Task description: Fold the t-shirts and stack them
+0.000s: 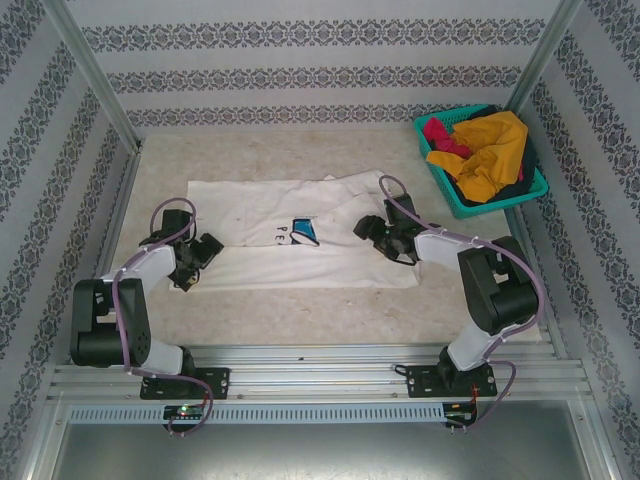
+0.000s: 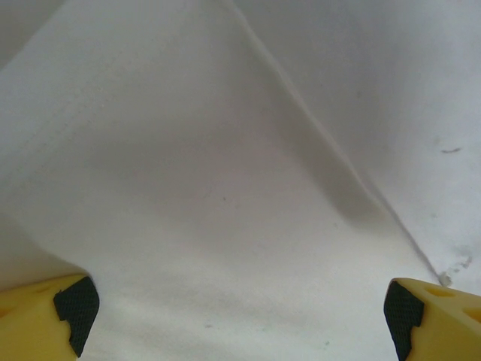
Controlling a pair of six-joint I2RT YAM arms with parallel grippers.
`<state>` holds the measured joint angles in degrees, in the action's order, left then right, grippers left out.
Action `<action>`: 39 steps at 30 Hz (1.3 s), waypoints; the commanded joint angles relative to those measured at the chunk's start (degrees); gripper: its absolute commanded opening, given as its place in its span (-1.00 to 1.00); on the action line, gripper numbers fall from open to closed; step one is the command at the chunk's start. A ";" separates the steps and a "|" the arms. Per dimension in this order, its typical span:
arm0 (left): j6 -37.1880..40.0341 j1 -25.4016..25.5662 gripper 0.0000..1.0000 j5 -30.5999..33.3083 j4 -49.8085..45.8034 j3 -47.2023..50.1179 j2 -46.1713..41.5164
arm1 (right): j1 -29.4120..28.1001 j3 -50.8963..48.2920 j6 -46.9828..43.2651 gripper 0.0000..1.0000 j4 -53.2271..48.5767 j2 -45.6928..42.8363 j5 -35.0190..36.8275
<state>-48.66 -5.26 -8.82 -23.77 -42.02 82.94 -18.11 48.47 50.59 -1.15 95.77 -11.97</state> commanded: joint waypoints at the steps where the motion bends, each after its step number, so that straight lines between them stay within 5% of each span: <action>1: -0.53 0.07 1.00 5.92 -9.14 -5.39 2.01 | -0.29 4.68 -4.71 0.48 -3.51 -3.02 1.36; 8: -0.19 -0.32 1.00 11.20 -8.49 -25.99 14.74 | -3.39 15.13 -9.46 0.51 -5.19 -0.84 1.42; 21: 1.43 -4.82 0.05 18.85 -25.63 -72.49 48.46 | -6.19 15.09 -8.16 0.53 -0.91 1.37 -0.29; 29: 2.29 -5.11 -0.08 16.09 -40.38 -102.88 67.25 | -6.28 13.85 -7.36 0.53 0.32 1.27 0.10; 39: 0.43 -4.85 -0.15 13.69 -41.30 -105.49 70.16 | -6.45 13.39 -6.84 0.53 0.89 1.79 -0.05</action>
<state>-47.59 -10.15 4.93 -61.36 -146.45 152.68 -24.16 62.61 43.29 -1.74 96.92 -11.90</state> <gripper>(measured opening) 0.427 0.766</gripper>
